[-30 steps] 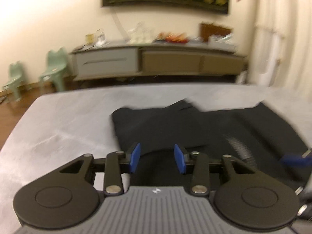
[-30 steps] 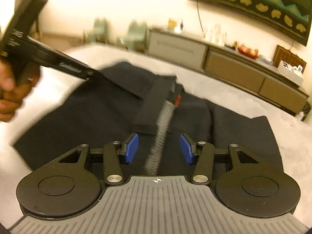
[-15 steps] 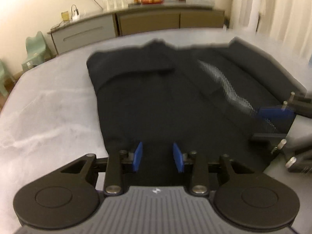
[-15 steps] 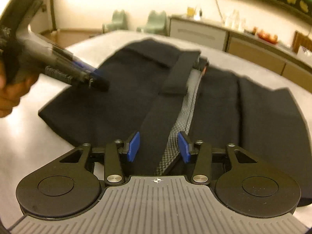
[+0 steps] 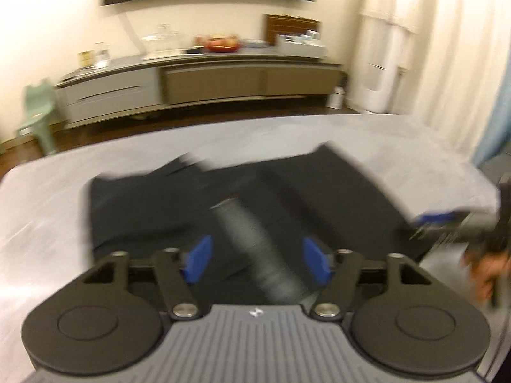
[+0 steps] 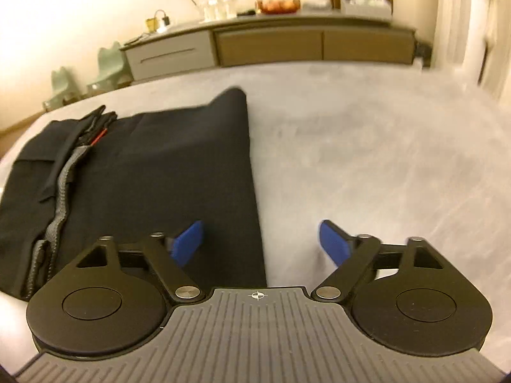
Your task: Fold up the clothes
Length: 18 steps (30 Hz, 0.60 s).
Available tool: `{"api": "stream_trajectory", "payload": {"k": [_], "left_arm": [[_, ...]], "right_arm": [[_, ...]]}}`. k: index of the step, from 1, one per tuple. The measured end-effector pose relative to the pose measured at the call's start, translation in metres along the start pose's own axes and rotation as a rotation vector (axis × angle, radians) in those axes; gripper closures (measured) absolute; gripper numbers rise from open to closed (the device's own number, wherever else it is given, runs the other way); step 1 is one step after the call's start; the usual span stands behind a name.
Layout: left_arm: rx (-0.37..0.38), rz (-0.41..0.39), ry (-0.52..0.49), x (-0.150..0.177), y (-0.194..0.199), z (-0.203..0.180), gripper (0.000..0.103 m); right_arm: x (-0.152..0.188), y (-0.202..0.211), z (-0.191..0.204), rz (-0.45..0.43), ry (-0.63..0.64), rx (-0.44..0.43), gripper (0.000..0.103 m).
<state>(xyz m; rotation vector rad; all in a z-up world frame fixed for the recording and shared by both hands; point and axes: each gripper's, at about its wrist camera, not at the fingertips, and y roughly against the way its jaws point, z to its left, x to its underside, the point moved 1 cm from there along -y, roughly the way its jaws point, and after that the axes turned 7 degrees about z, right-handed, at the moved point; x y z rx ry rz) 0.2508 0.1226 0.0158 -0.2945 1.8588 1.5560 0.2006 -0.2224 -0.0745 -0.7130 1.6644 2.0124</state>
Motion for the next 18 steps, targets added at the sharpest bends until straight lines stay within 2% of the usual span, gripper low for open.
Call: {"api": "stream_trajectory", "payload": {"k": [1, 2, 3, 4, 7, 9, 10, 11, 12, 13, 14, 15, 16, 17, 18], "left_arm": [[0.028, 0.013, -0.023, -0.019, -0.013, -0.021, 0.015], [0.037, 0.031, -0.053, -0.037, -0.031, -0.043, 0.011], [0.046, 0.049, -0.082, -0.055, -0.049, -0.065, 0.011], [0.053, 0.071, -0.109, -0.073, -0.067, -0.086, 0.011], [0.040, 0.184, -0.168, -0.100, -0.130, -0.141, 0.012], [-0.035, 0.240, -0.205, -0.104, -0.170, -0.165, 0.012], [-0.094, 0.268, -0.240, -0.102, -0.188, -0.172, 0.019], [-0.146, 0.294, -0.268, -0.099, -0.203, -0.178, 0.055], [-0.171, 0.304, -0.263, -0.096, -0.209, -0.173, 0.067], [-0.188, 0.310, -0.253, -0.093, -0.213, -0.167, 0.074], [-0.166, 0.294, -0.218, -0.095, -0.206, -0.158, 0.081], [-0.143, 0.277, -0.184, -0.096, -0.199, -0.149, 0.082], [-0.121, 0.261, -0.149, -0.097, -0.192, -0.140, 0.084], [-0.099, 0.246, -0.115, -0.098, -0.185, -0.131, 0.084], [-0.079, 0.236, -0.085, -0.098, -0.178, -0.126, 0.084]], "right_arm": [[0.001, -0.001, 0.003, -0.010, 0.021, -0.010, 0.050], [0.003, 0.001, 0.008, -0.027, 0.050, -0.009, 0.074], [0.004, 0.002, 0.013, -0.043, 0.080, -0.008, 0.081], [0.006, 0.004, 0.018, -0.060, 0.109, -0.007, 0.098], [0.012, 0.015, 0.031, -0.128, 0.196, 0.009, 0.099], [0.016, 0.028, 0.041, -0.180, 0.263, 0.021, 0.099], [0.019, 0.037, 0.046, -0.208, 0.297, 0.019, 0.099], [0.021, 0.043, 0.050, -0.227, 0.322, 0.009, 0.099], [0.021, 0.044, 0.050, -0.235, 0.325, 0.011, 0.099], [0.021, 0.044, 0.049, -0.239, 0.318, 0.024, 0.097], [0.021, 0.044, 0.049, -0.244, 0.311, 0.037, 0.077], [0.021, 0.044, 0.048, -0.249, 0.304, 0.050, 0.058], [0.020, 0.041, 0.047, -0.239, 0.287, 0.074, 0.016], [0.020, 0.037, 0.047, -0.219, 0.277, 0.069, 0.009], [0.019, 0.034, 0.047, -0.198, 0.274, 0.046, 0.017]]}}
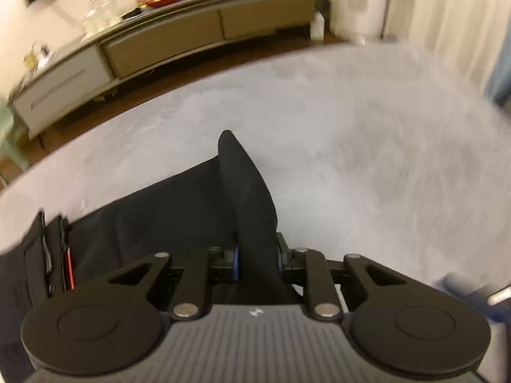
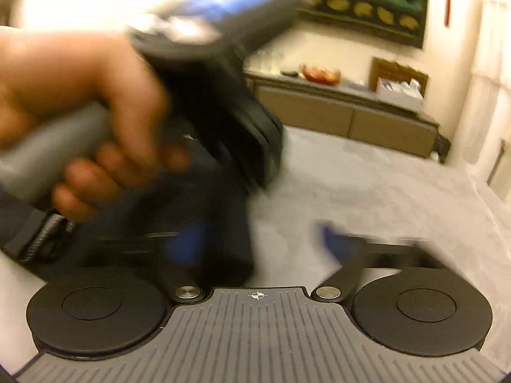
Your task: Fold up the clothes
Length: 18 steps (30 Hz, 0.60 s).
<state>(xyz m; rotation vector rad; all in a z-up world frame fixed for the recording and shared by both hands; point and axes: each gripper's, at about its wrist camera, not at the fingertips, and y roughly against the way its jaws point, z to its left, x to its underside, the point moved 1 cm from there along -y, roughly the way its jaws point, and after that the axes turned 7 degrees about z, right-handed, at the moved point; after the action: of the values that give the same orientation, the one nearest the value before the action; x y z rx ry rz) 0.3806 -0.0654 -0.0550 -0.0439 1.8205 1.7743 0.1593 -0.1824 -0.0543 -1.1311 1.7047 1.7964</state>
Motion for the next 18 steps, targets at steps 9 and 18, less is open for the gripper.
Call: {"api": "stream_trajectory", "payload": {"k": [9, 18], "left_arm": [[0.157, -0.161, 0.254, 0.064, 0.104, 0.147, 0.085], [0.106, -0.177, 0.646, 0.190, 0.086, 0.332, 0.058]], "right_arm": [[-0.054, 0.050, 0.097, -0.078, 0.115, -0.159, 0.099], [-0.078, -0.032, 0.317, 0.036, 0.407, -0.216, 0.100]]}}
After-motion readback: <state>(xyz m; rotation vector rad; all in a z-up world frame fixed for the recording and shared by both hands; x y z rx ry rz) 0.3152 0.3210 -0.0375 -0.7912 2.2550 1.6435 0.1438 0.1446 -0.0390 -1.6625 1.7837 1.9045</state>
